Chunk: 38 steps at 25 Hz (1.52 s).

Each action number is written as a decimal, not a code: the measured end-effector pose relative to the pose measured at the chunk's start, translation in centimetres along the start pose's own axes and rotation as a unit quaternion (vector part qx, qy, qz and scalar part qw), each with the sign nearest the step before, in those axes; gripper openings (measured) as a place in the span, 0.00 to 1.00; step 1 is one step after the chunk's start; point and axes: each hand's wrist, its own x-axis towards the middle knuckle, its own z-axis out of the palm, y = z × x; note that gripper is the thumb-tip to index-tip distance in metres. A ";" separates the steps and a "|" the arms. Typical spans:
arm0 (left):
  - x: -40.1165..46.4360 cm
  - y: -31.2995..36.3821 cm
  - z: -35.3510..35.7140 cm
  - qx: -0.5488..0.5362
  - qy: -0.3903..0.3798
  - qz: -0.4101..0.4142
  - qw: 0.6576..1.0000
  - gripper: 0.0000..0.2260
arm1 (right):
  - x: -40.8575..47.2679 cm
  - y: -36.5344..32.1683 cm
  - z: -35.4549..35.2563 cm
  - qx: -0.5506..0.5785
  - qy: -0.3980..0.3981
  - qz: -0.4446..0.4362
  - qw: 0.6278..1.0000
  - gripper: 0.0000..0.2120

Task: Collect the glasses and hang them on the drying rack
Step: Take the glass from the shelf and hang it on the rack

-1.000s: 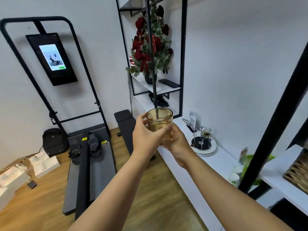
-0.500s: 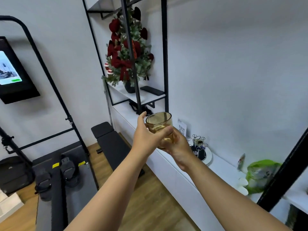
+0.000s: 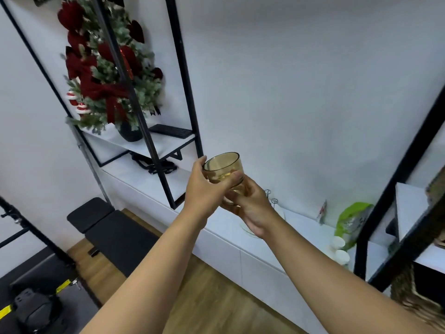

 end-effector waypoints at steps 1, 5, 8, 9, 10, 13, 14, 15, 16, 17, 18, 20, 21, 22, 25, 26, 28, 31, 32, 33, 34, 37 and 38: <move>1.2 -0.6 0.2 -0.013 -0.005 -0.010 1.000 0.47 | 0.8 0.3 -0.4 0.014 0.006 0.002 1.000 0.23; 5.8 -3.1 1.1 -0.102 -0.023 -0.059 0.993 0.40 | 4.7 1.3 -2.5 0.077 0.027 0.002 0.997 0.24; 9.2 -5.1 1.4 -0.125 -0.047 -0.097 0.986 0.37 | 8.1 2.2 -4.4 0.080 0.027 0.016 0.996 0.26; 10.8 -5.6 1.5 -0.128 -0.051 -0.107 0.985 0.36 | 9.6 2.4 -5.2 0.073 0.024 0.021 0.997 0.27; 12.4 -6.0 1.5 -0.129 -0.053 -0.116 0.983 0.35 | 11.2 2.5 -6.0 0.065 0.020 0.028 0.997 0.28; 16.6 -6.5 1.9 -0.116 -0.072 -0.113 0.984 0.35 | 15.5 2.4 -7.8 0.055 0.012 0.041 0.998 0.28; 17.9 -6.6 2.3 -0.108 -0.081 -0.106 0.985 0.35 | 16.8 2.4 -8.3 0.051 0.016 0.042 0.998 0.27; 19.1 -6.5 2.6 -0.099 -0.090 -0.101 0.986 0.36 | 17.9 2.3 -8.8 0.048 0.022 0.041 0.998 0.26; 20.3 -6.3 3.0 -0.090 -0.101 -0.095 0.986 0.37 | 18.9 2.2 -9.3 0.045 0.029 0.038 0.998 0.26; 21.5 -6.4 3.3 -0.082 -0.114 -0.090 0.986 0.40 | 19.8 2.2 -9.8 0.044 0.037 0.036 0.998 0.27; 22.8 -6.5 3.6 -0.074 -0.126 -0.082 0.986 0.42 | 20.8 2.1 -10.4 0.041 0.045 0.034 0.998 0.28; 25.1 -6.9 4.1 -0.055 -0.143 -0.060 0.986 0.42 | 22.4 1.9 -11.4 0.030 0.066 0.029 0.997 0.29; 26.2 -7.3 4.3 -0.047 -0.151 -0.049 0.986 0.41 | 23.0 1.8 -11.8 0.020 0.081 0.028 0.996 0.30; 27.2 -7.9 4.6 -0.042 -0.160 -0.042 0.985 0.39 | 23.6 1.9 -12.2 0.008 0.095 0.027 0.995 0.32; 29.6 -10.2 5.3 -0.028 -0.203 -0.034 0.978 0.33 | 24.6 2.1 -13.4 -0.022 0.136 0.029 0.990 0.37; 30.4 -11.2 5.4 -0.022 -0.220 -0.035 0.975 0.33 | 24.8 2.3 -13.7 -0.039 0.149 0.030 0.988 0.37; 32.0 -13.2 5.5 -0.012 -0.260 -0.048 0.964 0.33 | 25.4 2.7 -14.1 -0.073 0.182 0.040 0.980 0.37; 34.3 -16.0 6.0 -0.001 -0.326 -0.071 0.943 0.29 | 26.3 3.7 -14.5 -0.096 0.240 0.048 0.965 0.40; 35.1 -17.0 6.3 0.011 -0.342 -0.069 0.937 0.28 | 26.4 4.0 -14.7 -0.102 0.254 0.049 0.960 0.41; 36.0 -18.1 6.5 0.024 -0.360 -0.064 0.930 0.28 | 26.7 4.6 -14.9 -0.112 0.266 0.050 0.956 0.42; 36.7 -19.2 6.8 0.042 -0.374 -0.058 0.925 0.28 | 26.9 5.2 -15.1 -0.130 0.277 0.052 0.951 0.42; 37.9 -22.5 7.6 0.110 -0.399 -0.017 0.910 0.33 | 26.8 7.5 -15.5 -0.235 0.326 0.065 0.913 0.39; 37.8 -23.3 8.1 0.127 -0.409 0.001 0.904 0.33 | 26.7 8.5 -15.8 -0.270 0.345 0.073 0.896 0.37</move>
